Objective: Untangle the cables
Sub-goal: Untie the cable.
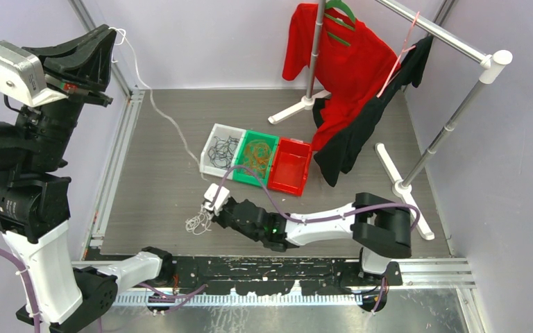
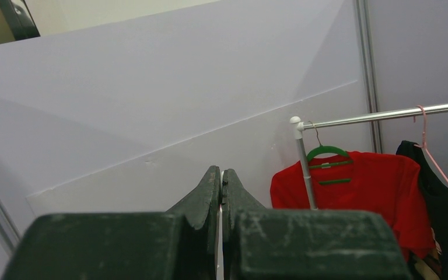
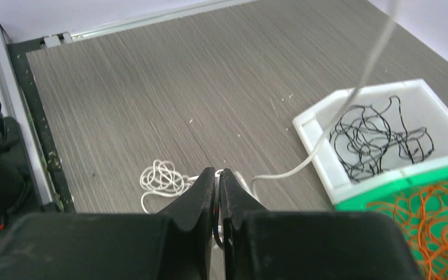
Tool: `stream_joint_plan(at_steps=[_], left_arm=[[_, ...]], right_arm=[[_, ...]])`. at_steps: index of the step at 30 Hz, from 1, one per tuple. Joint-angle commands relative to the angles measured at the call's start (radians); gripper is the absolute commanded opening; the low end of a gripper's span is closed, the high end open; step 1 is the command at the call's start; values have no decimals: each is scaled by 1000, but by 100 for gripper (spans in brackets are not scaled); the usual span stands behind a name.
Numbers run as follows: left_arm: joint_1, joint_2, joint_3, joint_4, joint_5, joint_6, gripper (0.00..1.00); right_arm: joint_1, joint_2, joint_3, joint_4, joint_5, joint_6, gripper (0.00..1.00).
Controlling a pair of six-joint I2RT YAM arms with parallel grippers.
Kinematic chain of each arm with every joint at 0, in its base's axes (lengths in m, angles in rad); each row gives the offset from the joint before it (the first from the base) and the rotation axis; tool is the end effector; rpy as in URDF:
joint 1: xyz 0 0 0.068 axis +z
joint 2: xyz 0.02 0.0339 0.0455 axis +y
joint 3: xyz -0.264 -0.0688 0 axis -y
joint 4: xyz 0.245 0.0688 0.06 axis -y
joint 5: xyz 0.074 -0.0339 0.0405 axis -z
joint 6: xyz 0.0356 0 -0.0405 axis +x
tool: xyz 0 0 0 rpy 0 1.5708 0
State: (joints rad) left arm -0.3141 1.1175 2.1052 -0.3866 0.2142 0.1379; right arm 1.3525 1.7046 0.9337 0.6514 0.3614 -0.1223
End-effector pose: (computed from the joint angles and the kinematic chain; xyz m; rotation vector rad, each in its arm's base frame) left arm 0.0727 -0.0316 0.6499 0.4097 0.8996 -0.2655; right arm 0.0944 0.3676 0.2347 -0.9382 1.4423 0.6160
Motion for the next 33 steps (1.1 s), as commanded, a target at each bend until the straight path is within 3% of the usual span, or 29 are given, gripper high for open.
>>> stream_joint_plan(at_steps=[1, 13, 20, 24, 28, 33], left_arm=[[1, 9, 37, 28, 13, 1, 0], [2, 51, 132, 51, 0, 10, 0], [3, 61, 146, 52, 9, 7, 0], [3, 78, 170, 52, 16, -6, 0], [2, 86, 174, 57, 20, -19, 0], [2, 95, 196, 58, 16, -6, 0]], right_arm=[[-1, -121, -78, 78, -7, 61, 15], [-1, -287, -351, 113, 82, 192, 19], [-2, -352, -422, 91, 110, 237, 22], [-2, -353, -345, 51, 57, 201, 50], [-2, -279, -191, 54, -17, 149, 70], [-18, -102, -5, 29, -22, 107, 80]])
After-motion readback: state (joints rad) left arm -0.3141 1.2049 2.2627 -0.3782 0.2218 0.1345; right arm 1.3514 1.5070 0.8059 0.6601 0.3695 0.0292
